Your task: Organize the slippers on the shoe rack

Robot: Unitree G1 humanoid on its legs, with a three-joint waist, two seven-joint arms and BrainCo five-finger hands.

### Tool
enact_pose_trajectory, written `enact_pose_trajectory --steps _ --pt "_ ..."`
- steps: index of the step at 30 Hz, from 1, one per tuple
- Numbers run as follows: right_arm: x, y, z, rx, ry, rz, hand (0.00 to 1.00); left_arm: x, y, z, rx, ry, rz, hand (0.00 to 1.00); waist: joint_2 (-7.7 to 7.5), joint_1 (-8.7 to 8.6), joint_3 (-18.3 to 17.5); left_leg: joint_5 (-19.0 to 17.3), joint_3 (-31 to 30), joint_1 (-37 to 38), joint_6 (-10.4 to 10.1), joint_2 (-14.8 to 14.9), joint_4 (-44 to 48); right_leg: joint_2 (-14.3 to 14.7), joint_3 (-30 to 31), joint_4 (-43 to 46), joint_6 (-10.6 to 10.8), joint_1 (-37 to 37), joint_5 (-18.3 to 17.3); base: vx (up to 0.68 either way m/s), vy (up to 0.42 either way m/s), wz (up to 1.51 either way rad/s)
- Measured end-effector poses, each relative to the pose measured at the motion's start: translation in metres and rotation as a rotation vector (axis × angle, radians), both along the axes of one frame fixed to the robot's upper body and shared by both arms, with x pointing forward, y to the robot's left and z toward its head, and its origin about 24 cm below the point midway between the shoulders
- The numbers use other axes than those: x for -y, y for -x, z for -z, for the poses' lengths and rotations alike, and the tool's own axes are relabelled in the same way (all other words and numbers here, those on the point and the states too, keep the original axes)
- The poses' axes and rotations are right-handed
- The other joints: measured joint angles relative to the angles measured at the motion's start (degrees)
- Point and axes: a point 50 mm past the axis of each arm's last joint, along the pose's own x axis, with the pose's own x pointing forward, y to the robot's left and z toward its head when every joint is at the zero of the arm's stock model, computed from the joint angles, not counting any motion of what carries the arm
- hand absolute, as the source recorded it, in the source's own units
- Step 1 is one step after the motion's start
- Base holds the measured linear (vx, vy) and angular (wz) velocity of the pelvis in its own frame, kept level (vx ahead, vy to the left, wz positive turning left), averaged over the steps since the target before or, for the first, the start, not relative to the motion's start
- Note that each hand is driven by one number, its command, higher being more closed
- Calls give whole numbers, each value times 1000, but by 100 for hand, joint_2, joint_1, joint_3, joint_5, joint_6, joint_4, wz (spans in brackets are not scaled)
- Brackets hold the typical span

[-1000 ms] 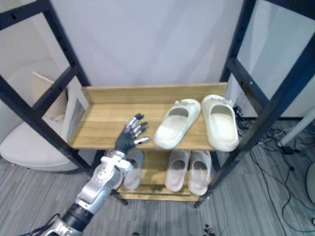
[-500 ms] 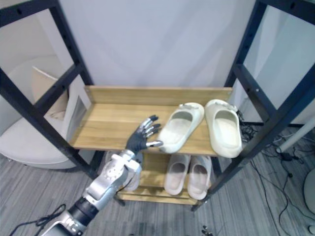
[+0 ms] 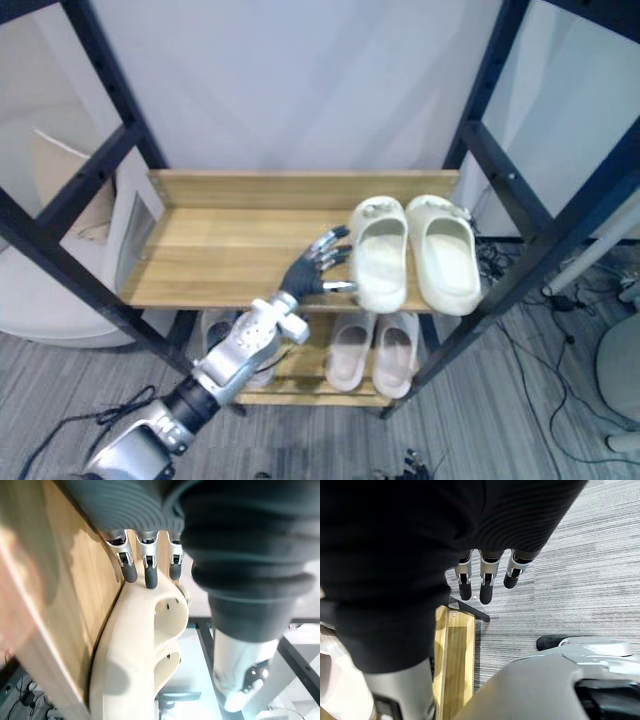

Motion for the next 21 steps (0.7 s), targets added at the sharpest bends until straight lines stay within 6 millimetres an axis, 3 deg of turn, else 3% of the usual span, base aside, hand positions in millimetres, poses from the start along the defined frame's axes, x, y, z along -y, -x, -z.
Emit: enact_pose_trajectory --steps 16,21 --pt "1 -5 -1 14 4 -1 0 -4 -5 -4 48 -32 -42 0 52 -16 42 -8 22 -9 -10 8 0 6 13 8 2 -22 1 -1 -1 0" --pt "2 -8 -2 21 8 -1 0 -11 -4 -10 68 -47 -49 0 145 -17 103 -6 -54 -6 -9 3 4 7 -60 1 1 23 0 -6 -5 6"
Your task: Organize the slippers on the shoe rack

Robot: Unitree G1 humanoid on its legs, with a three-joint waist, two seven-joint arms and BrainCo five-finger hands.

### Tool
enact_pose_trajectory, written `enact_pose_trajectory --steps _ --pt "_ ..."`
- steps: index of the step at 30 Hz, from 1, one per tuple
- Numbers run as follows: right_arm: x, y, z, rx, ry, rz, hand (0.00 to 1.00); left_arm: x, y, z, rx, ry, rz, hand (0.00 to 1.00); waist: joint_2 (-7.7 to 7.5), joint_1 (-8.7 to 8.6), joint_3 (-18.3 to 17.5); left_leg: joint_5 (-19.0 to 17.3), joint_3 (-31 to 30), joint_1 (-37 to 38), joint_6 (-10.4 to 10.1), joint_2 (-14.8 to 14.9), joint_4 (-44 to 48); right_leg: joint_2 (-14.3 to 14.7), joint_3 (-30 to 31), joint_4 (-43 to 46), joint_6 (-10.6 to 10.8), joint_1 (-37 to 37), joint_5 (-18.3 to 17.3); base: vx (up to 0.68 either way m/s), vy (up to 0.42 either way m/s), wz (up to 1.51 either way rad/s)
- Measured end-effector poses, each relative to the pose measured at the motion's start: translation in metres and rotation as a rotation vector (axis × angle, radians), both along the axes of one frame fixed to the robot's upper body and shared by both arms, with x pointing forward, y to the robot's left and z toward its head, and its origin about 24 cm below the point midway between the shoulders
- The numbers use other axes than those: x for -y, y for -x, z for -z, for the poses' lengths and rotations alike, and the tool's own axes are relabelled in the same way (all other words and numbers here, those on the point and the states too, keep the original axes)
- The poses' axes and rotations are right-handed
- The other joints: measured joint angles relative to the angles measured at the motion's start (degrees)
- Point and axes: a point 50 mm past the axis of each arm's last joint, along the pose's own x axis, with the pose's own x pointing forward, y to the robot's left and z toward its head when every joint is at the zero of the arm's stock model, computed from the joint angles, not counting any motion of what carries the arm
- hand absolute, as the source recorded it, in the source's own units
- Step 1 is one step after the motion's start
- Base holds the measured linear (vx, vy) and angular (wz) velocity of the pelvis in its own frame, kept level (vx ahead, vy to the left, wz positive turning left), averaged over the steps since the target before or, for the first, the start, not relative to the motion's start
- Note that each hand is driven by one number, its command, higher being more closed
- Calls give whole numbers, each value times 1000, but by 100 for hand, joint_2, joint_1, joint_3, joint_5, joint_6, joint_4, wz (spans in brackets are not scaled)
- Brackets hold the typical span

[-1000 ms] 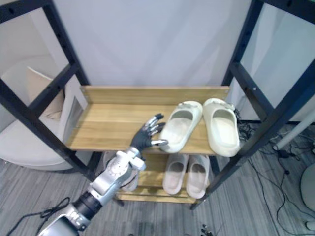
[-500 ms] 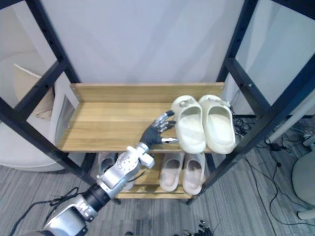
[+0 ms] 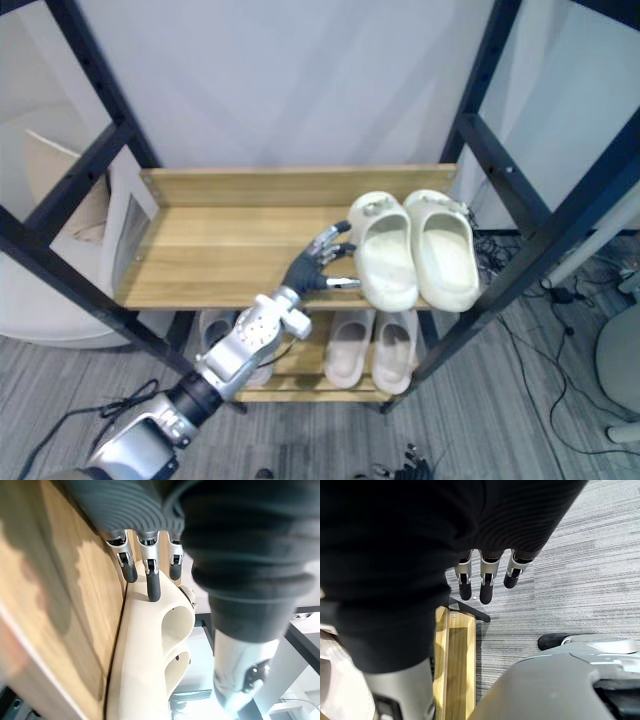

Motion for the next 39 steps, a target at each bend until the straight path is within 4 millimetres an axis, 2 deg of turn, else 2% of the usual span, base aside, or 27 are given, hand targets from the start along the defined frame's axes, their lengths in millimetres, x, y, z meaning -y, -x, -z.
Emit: enact_pose_trajectory --steps 4,7,10,14,20,23,26,28,29,33,37,39 --pt "1 1 0 -1 1 6 0 -12 13 -9 33 42 -2 0 18 47 42 0 -68 -39 1 -15 66 -19 -15 51 5 4 -39 -2 -12 7" --pt "1 1 0 -3 -1 6 0 -14 32 -25 96 103 50 0 -5 108 58 -1 -173 -33 2 -45 100 -49 -88 239 7 -4 -170 -12 -20 16" --pt "1 3 1 -10 -1 6 0 -14 50 -31 107 182 108 0 -5 221 57 -6 -213 -25 6 -56 137 -64 -106 358 13 -13 -248 -35 -14 10" --pt "3 9 4 -40 0 8 0 -4 70 -26 51 241 220 0 3 354 44 -31 -252 -25 11 -58 207 -66 -119 500 3 -31 -313 -44 -9 4" --pt "5 12 5 -54 3 7 0 10 103 -2 -108 275 420 0 28 379 20 -31 -258 -34 11 -54 252 -65 -98 633 -1 -87 -352 -26 -2 -1" --pt "6 15 6 -71 5 4 0 10 115 14 -184 249 466 0 42 382 3 -31 -282 -35 11 -53 284 -58 -116 624 -7 -75 -348 -33 -6 3" --pt "6 15 7 -78 8 -25 0 8 120 49 -310 174 453 0 30 380 -65 -29 -314 -37 12 -47 288 -47 -131 623 -20 -72 -339 -21 -7 2" --pt "6 14 6 -75 10 -41 0 3 119 82 -402 64 405 0 29 380 -69 -23 -359 -36 10 -43 290 -38 -152 623 -26 -58 -335 -28 -7 5" --pt "6 14 6 -75 10 -42 0 2 119 91 -424 22 392 0 23 380 -70 -21 -361 -35 8 -37 291 -33 -153 622 -29 -57 -334 0 0 0" --pt "5 12 7 -75 8 -45 0 -26 117 146 -525 -257 275 0 -18 368 -48 -19 -362 -33 4 -21 290 -15 -147 592 -42 -50 -322 0 0 0" --pt "2 10 9 -78 3 -42 0 -62 111 181 -636 -401 76 0 -128 366 -22 -21 -359 -19 2 -17 284 -5 -148 499 -40 1 -300 0 0 0" --pt "0 7 9 -75 -2 -42 0 -77 112 191 -668 -459 8 0 -160 364 -2 -21 -351 -17 2 -13 282 -1 -140 484 -42 5 -297 6 -1 -2"
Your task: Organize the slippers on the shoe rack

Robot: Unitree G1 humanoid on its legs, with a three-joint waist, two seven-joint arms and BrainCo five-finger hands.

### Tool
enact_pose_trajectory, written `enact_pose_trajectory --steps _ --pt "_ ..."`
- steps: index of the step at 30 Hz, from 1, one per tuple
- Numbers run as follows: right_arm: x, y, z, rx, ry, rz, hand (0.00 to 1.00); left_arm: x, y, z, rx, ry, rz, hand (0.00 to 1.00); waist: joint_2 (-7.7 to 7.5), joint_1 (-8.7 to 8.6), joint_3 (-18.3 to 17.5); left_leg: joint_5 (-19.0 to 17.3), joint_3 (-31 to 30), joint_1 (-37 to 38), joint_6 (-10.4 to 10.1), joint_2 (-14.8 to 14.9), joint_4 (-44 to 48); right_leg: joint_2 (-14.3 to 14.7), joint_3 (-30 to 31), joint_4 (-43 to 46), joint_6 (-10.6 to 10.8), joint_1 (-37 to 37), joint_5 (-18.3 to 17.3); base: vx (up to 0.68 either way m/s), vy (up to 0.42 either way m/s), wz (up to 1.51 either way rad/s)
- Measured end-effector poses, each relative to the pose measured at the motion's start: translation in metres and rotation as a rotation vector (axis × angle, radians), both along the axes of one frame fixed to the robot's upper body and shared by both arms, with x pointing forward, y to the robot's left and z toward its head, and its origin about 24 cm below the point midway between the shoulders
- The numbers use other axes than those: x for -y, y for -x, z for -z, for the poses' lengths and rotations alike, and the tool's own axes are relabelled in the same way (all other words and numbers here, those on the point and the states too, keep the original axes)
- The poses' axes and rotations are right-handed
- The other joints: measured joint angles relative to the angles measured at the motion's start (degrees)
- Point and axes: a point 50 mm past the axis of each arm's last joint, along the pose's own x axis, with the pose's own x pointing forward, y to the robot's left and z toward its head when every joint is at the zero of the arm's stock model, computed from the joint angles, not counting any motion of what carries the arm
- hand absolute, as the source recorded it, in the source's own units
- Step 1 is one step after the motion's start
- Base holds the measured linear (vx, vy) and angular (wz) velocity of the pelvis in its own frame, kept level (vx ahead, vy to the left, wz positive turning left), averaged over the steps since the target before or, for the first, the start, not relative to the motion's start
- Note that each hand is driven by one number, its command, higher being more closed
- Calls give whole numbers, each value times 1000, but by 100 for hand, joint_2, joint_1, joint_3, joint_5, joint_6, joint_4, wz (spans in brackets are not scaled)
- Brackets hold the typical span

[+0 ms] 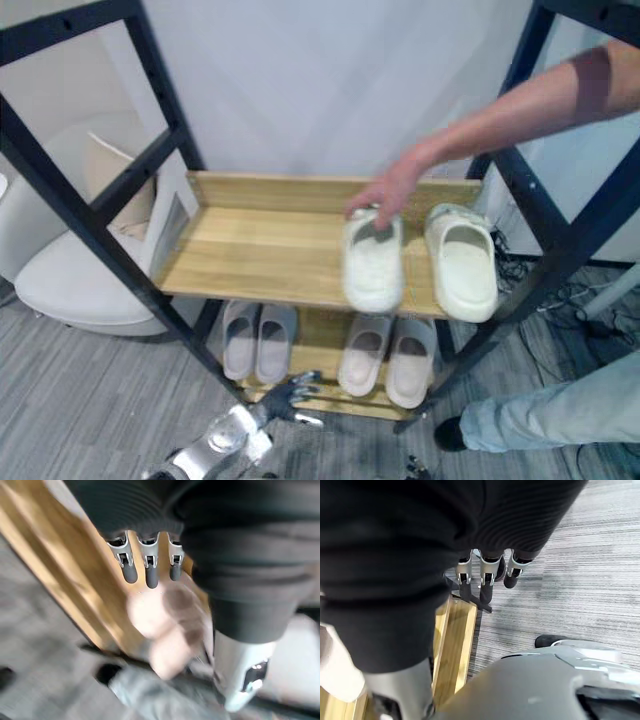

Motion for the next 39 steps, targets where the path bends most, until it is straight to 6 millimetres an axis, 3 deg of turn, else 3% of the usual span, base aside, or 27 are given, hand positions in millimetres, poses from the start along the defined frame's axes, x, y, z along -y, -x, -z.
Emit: enact_pose_trajectory --steps 4,7,12,18,39 --pt "-6 -3 3 -9 -16 6 0 -30 10 22 -67 -164 -71 0 -141 3 77 0 102 39 -1 33 -45 33 79 -89 -19 10 71 13 2 -11" --pt "-8 -4 3 -3 -16 9 0 -52 21 35 -133 -255 -150 0 -162 -6 88 0 163 96 -1 40 -90 40 146 -98 -18 15 74 7 9 -14" --pt "-7 -2 3 -11 -7 16 0 -71 28 41 -164 -323 -266 0 -158 -5 92 -1 204 97 -2 59 -91 55 169 -150 -18 18 122 -11 0 -4" --pt "-7 0 4 -21 -5 19 0 -72 43 49 -215 -324 -337 0 -144 -3 95 -3 269 124 -5 71 -103 61 223 -160 -11 12 142 -21 3 -5" --pt "-7 0 5 -26 -5 18 0 -67 48 52 -239 -307 -372 0 -81 -7 68 -3 321 189 -10 71 -197 65 280 -176 -10 8 141 1 0 -1"
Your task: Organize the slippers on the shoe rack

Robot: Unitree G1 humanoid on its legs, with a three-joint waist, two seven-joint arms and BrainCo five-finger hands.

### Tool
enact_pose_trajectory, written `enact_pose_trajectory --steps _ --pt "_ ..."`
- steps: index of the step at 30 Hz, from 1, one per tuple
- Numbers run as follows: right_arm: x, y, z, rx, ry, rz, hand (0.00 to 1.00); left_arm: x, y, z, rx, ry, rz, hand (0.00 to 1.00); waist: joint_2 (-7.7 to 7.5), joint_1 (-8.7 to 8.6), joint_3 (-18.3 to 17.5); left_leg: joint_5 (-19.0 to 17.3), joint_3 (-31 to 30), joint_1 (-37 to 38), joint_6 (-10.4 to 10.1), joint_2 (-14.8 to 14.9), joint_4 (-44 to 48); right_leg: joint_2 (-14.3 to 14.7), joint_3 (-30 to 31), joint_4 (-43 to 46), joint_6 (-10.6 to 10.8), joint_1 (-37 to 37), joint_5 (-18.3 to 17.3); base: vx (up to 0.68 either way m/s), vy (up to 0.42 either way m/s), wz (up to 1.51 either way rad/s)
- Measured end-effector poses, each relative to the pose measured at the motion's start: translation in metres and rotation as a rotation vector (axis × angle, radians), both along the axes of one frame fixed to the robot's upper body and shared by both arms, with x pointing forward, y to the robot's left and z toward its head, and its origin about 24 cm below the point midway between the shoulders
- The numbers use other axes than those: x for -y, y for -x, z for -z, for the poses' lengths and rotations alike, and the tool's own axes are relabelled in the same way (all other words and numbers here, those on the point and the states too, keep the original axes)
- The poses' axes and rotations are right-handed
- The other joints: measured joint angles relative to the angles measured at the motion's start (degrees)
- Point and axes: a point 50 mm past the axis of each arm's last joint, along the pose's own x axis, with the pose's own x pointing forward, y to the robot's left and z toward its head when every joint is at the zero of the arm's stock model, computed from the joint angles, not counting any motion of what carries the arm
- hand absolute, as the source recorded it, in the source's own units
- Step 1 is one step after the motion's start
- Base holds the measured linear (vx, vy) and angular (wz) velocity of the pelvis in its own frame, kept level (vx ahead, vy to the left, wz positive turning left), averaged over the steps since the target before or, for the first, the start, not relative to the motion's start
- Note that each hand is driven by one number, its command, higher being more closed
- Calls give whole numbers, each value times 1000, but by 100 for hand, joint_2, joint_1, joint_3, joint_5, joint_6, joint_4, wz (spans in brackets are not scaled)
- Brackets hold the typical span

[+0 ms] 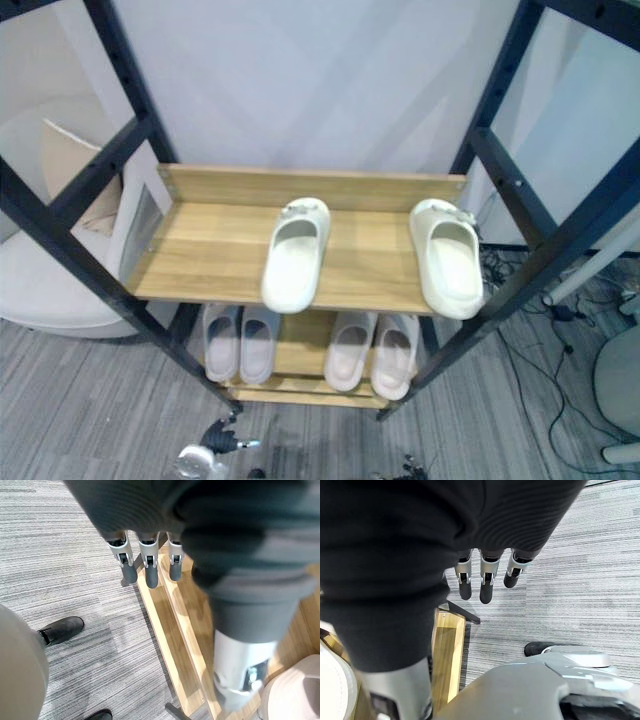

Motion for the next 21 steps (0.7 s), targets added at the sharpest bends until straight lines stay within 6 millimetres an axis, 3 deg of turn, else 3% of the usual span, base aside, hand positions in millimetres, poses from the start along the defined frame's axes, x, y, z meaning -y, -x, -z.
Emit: enact_pose_trajectory --steps 4,8,13,17,21 --pt "0 1 0 -2 -1 -1 0 6 1 1 -4 3 46 0 19 -6 -22 6 -14 1 -4 0 3 0 -5 8 2 0 1 -8 0 0" --pt "1 3 0 -4 2 -1 0 26 -2 -3 25 27 160 0 52 -11 -55 8 -30 -3 -6 1 3 0 -18 8 4 0 2 0 0 0" --pt "2 3 0 2 2 6 0 76 -25 -32 203 155 370 0 75 -11 -63 16 -105 -48 -11 -5 3 -2 -94 -2 3 1 1 1 -1 7" --pt "4 5 -1 6 5 11 0 130 -38 -85 404 404 521 0 121 -11 -70 26 -183 -92 -15 -9 4 -1 -176 -17 1 18 0 11 -13 9" --pt "7 6 -1 6 14 11 0 163 -44 -149 624 663 595 0 220 -8 -95 26 -243 -70 -14 -14 7 -1 -243 -49 -1 104 -1 7 -12 8"
